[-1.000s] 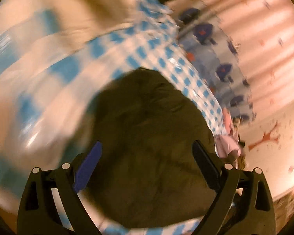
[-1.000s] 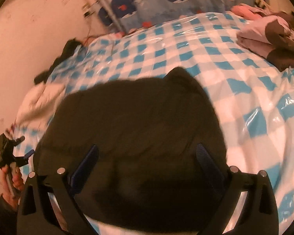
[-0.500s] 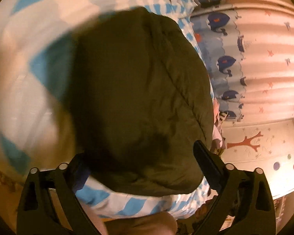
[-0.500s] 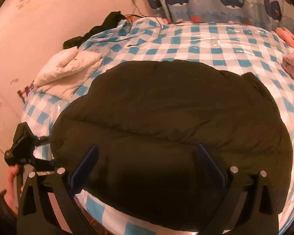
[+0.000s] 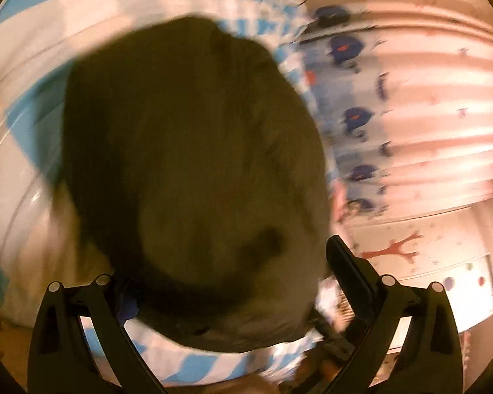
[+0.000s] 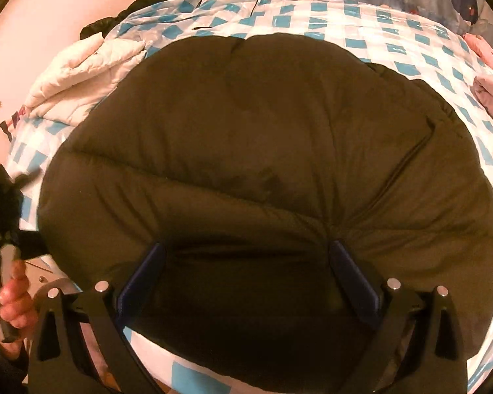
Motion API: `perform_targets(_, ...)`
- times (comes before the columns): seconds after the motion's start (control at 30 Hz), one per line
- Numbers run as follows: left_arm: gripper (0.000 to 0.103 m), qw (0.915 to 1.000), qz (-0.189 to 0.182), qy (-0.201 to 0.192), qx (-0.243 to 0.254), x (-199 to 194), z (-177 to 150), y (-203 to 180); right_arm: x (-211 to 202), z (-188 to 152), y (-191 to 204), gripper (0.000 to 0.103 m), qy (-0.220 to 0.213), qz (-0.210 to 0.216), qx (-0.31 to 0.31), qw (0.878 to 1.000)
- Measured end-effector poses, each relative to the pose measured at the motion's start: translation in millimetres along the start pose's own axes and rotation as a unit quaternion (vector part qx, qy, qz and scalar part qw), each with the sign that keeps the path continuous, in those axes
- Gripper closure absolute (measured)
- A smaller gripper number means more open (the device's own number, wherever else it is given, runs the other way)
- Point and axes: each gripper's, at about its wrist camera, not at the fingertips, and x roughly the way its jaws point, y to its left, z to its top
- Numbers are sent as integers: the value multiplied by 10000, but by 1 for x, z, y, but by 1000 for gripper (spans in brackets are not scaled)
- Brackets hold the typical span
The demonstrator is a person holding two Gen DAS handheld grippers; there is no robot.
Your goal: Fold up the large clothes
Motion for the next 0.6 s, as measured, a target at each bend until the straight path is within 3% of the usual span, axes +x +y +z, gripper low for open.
perform_targets(0.1, 10, 9981, -445, -356, 230, -9, 4, -23, 2, -2, -5, 7, 9, 82, 23, 10000)
perform_targets(0.2, 10, 9978, -386, -295, 441, -8, 1, -33, -3, -1, -11, 7, 20, 132, 158, 9998)
perform_targets(0.23, 10, 9981, -351, -228, 452, -8, 1, -33, -14, -2, -8, 7, -202, 111, 198, 9995)
perform_targets(0.3, 10, 9985, -356, -150, 384, -10, 3, -28, -40, -9, 16, 7, -812, 165, -283, 9962)
perform_targets(0.37, 10, 9990, -301, -75, 319, -8, 5, -25, -51, -17, 60, 7, -1056, 261, -1232, 9864)
perform_targets(0.5, 10, 9991, -244, 0, 336, -19, 7, -21, -34, -33, 142, 7, -1037, 188, -2908, 9510)
perform_targets(0.57, 10, 9989, -245, 51, 390, -21, 7, -25, -14, -31, 169, 7, -959, -19, -3345, 9375)
perform_targets(0.6, 10, 9989, -237, 70, 396, -22, 9, -26, -5, -27, 173, 7, -925, -140, -3358, 9373)
